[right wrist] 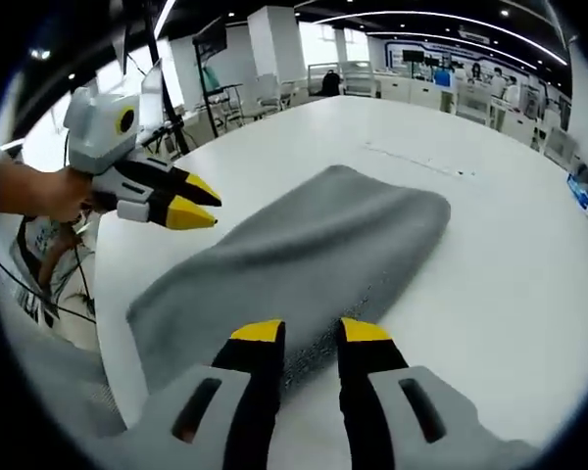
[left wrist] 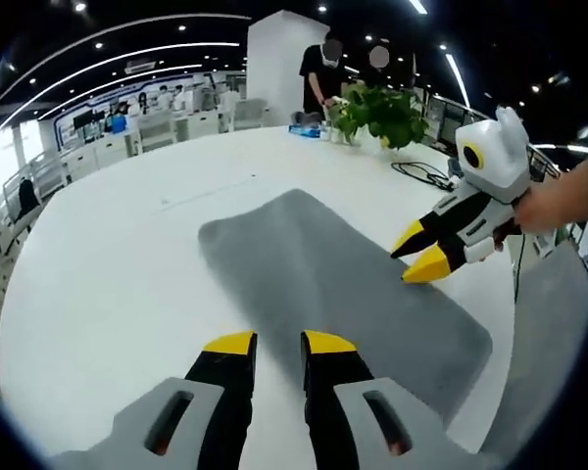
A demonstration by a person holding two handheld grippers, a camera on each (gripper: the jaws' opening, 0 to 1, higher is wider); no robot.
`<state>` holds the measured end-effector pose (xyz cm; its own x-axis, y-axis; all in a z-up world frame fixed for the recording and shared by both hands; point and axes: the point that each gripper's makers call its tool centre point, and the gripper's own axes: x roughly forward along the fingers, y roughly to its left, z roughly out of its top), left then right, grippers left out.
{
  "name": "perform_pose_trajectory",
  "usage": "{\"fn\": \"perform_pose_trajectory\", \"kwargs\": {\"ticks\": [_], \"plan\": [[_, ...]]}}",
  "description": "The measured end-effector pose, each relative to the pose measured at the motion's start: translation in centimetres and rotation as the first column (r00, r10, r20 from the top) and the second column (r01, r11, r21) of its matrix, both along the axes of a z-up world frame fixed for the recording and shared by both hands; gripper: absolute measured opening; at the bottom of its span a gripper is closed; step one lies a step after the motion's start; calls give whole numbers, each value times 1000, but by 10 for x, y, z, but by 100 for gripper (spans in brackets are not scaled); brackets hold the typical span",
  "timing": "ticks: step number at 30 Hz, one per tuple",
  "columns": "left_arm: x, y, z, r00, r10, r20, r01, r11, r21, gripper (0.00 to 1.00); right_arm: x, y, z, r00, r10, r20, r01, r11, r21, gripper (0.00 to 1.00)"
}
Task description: Fold the towel on the table until its edges align and the towel forms a compact rectangular stack.
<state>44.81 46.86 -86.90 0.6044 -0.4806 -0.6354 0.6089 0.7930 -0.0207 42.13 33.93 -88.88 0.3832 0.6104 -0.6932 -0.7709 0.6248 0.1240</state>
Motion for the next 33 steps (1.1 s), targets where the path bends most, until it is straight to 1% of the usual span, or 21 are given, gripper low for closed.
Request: {"fn": "perform_pose_trajectory", "kwargs": {"ticks": [1, 4, 5, 6, 7, 8, 9, 12, 13, 15, 16, 18, 21, 22, 23, 25, 27, 29, 30, 32, 33], "plan": [[1, -1, -1, 1000, -2, -2, 2, 1000, 0, 18, -1, 0, -1, 1000, 2, 0, -2, 1000, -2, 21], [3, -5, -8, 1000, -20, 2, 20, 999, 28, 18, -5, -2, -8, 999, 35, 2, -35, 998, -60, 20], [2, -5, -13, 999, -31, -12, 32, 999, 44, 18, -4, -6, -10, 999, 43, 12, -42, 995, -91, 18], [1, -4, -20, 999, -43, -25, 45, 996, 75, 17, -5, -6, -14, 999, 47, 5, -46, 994, -103, 16], [2, -6, -23, 999, -44, -17, 45, 996, 74, 17, -6, -11, -18, 998, 70, 10, -68, 987, -148, 15], [2, -5, -25, 999, -40, -22, 42, 996, 75, 17, -6, -12, -17, 996, 88, 31, -81, 983, -167, 14], [2, -5, -28, 999, -30, -39, 33, 997, 69, 17, -10, -8, -17, 994, 105, 39, -97, 982, -161, 13], [0, -4, -34, 998, -40, -40, 44, 995, 89, 17, -12, -10, -19, 992, 122, 42, -112, 976, -188, 11], [-1, -4, -36, 998, -40, -45, 44, 994, 95, 17, -12, -12, -21, 986, 155, 54, -141, 968, -210, 11], [0, -3, -37, 998, -39, -47, 43, 994, 96, 15, -13, -13, -21, 983, 175, 54, -160, 963, -216, 10], [0, -3, -38, 998, -36, -53, 41, 995, 95, 13, -13, -16, -22, 978, 202, 55, -184, 954, -236, 9], [-1, -1, -40, 997, -38, -60, 45, 994, 103, 11, -14, -18, -22, 972, 229, 58, -208, 946, -250, 8], [-4, 0, -40, 997, -18, -75, 24, 996, 87, 11, -13, -23, -22, 972, 229, 56, -208, 945, -252, 8], [-4, 0, -39, 997, -18, -73, 24, 996, 88, 11, -13, -24, -21, 974, 219, 53, -201, 949, -243, 8], [-4, -2, -36, 998, -18, -63, 23, 995, 93, 11, -14, -24, -21, 975, 216, 49, -199, 952, -234, 8], [-2, -6, -30, 999, -24, -40, 27, 997, 77, 12, -13, -23, -20, 979, 196, 51, -180, 957, -225, 9], [5, -18, -19, 999, -44, 4, 44, 998, 50, 12, -13, -23, -17, 982, 177, 62, -160, 964, -214, 9], [8, -28, -14, 998, -66, 23, 65, 997, 31, 12, -14, -21, -14, 989, 133, 63, -120, 976, -180, 11], [10, -34, -13, 997, -78, 23, 77, 997, 23, 12, -13, -21, -13, 994, 97, 58, -87, 984, -157, 11], [12, -41, -15, 995, -100, 28, 99, 995, 26, 13, -12, -19, -7, 994, 75, 85, -64, 990, -125, 12], [14, -43, -17, 994, -105, 26, 104, 994, 31, 13, -15, -18, -4, 993, 74, 90, -64, 992, -113, 12]]}}
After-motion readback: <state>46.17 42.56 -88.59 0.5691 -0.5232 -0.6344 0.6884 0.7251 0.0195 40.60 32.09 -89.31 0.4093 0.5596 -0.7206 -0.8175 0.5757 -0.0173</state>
